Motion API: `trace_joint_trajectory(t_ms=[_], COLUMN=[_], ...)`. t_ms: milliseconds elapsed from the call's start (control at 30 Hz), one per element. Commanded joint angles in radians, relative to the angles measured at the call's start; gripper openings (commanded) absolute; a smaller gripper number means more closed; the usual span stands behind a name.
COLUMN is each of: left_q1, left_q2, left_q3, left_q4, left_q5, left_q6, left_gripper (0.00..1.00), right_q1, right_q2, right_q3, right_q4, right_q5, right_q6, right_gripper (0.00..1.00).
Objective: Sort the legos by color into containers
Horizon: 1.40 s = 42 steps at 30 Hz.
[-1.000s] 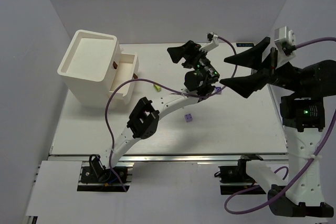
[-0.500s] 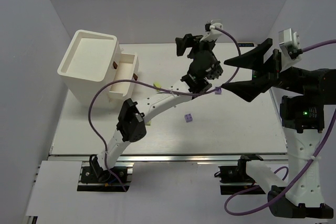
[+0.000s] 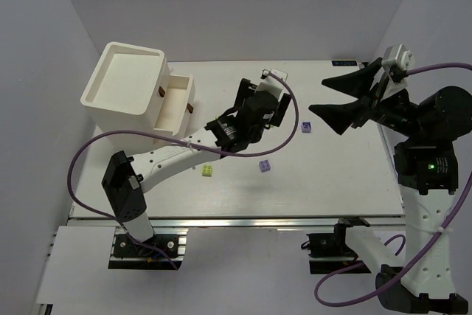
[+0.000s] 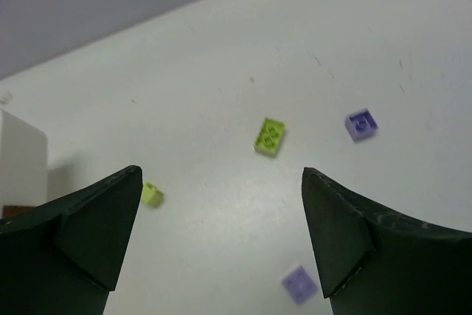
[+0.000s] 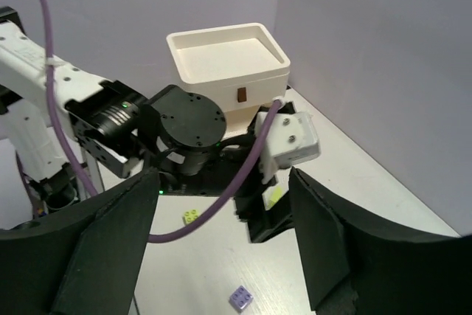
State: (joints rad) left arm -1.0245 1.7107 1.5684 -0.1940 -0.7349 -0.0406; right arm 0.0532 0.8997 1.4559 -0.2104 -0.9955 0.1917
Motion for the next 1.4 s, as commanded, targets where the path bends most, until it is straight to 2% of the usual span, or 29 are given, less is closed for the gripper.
trace_joint_trajectory(t_ms=[0, 133, 167, 267, 300, 333, 367, 400, 433, 467, 500, 533, 567, 600, 667, 733, 767, 867, 900, 967, 1367], left_q1=[-0.003, -0.003, -0.003, -0.003, -0.003, -0.003, -0.003, -0.003, -0.003, -0.003, -0.003, -0.003, -0.003, -0.014, -0.014, -0.014, -0.014, -0.014, -0.014, -0.014, 0.043], left_q2=[-0.115, -0.247, -0.273, -0.380, -0.402, -0.424, -0.463, -0.476, -0.487, -0.491, -0.493, -0.490, -0.484, -0.464, -0.442, -0.416, -0.415, -0.418, -0.419, -0.424, -0.281], left_q3=[-0.054, -0.190, -0.217, -0.306, -0.323, -0.341, -0.373, -0.387, -0.398, -0.418, -0.426, -0.432, -0.444, -0.447, -0.455, -0.470, -0.479, -0.525, -0.547, -0.564, -0.642], left_q4=[-0.175, -0.235, -0.243, -0.289, -0.329, -0.343, -0.388, -0.415, -0.444, -0.473, -0.534, -0.564, -0.628, -0.660, -0.724, -0.745, -0.739, -0.704, -0.696, -0.674, -0.578], left_q5=[0.193, 0.249, 0.262, 0.311, 0.325, 0.331, 0.335, 0.332, 0.328, 0.324, 0.319, 0.309, 0.308, 0.283, 0.264, 0.269, 0.276, 0.281, 0.281, 0.282, 0.216], left_q6=[-0.166, -0.287, -0.312, -0.409, -0.441, -0.488, -0.516, -0.550, -0.609, -0.633, -0.659, -0.700, -0.725, -0.749, -0.791, -0.815, -0.817, -0.823, -0.825, -0.823, -0.719], left_gripper=[0.98, 0.98, 0.97, 0.86, 0.73, 0.65, 0.56, 0.40, 0.38, 0.37, 0.38, 0.47, 0.47, 0.62, 0.75, 0.78, 0.83, 0.86, 0.91, 0.94, 0.98], right_q1=[-0.003, -0.003, -0.003, 0.000, -0.001, -0.004, 0.000, 0.000, 0.000, 0.000, 0.002, 0.000, 0.000, 0.004, 0.004, 0.004, 0.007, 0.014, 0.022, 0.023, 0.040], right_q2=[-0.019, -0.028, -0.027, -0.007, 0.005, 0.024, 0.033, 0.045, 0.056, 0.061, 0.058, 0.062, 0.062, 0.065, 0.087, 0.116, 0.125, 0.153, 0.169, 0.185, 0.166], right_q3=[-0.035, -0.170, -0.196, -0.314, -0.343, -0.371, -0.418, -0.439, -0.457, -0.474, -0.508, -0.528, -0.548, -0.587, -0.624, -0.632, -0.629, -0.649, -0.646, -0.644, -0.667], right_q4=[-0.057, -0.052, -0.055, -0.044, -0.040, -0.034, -0.024, -0.023, -0.023, -0.021, -0.014, -0.006, 0.002, 0.022, 0.034, 0.007, -0.003, -0.007, -0.020, -0.047, -0.026], right_q5=[0.046, 0.055, 0.063, 0.074, 0.069, 0.067, 0.061, 0.052, 0.052, 0.054, 0.058, 0.060, 0.060, 0.052, 0.041, 0.041, 0.046, 0.070, 0.084, 0.095, 0.113], right_q6=[-0.066, -0.086, -0.089, -0.103, -0.104, -0.103, -0.107, -0.113, -0.120, -0.141, -0.150, -0.156, -0.166, -0.175, -0.187, -0.245, -0.261, -0.297, -0.325, -0.339, -0.342], right_gripper=[0.75, 0.60, 0.47, 0.31, 0.30, 0.31, 0.38, 0.45, 0.51, 0.63, 0.67, 0.69, 0.72, 0.72, 0.72, 0.70, 0.67, 0.60, 0.59, 0.57, 0.56])
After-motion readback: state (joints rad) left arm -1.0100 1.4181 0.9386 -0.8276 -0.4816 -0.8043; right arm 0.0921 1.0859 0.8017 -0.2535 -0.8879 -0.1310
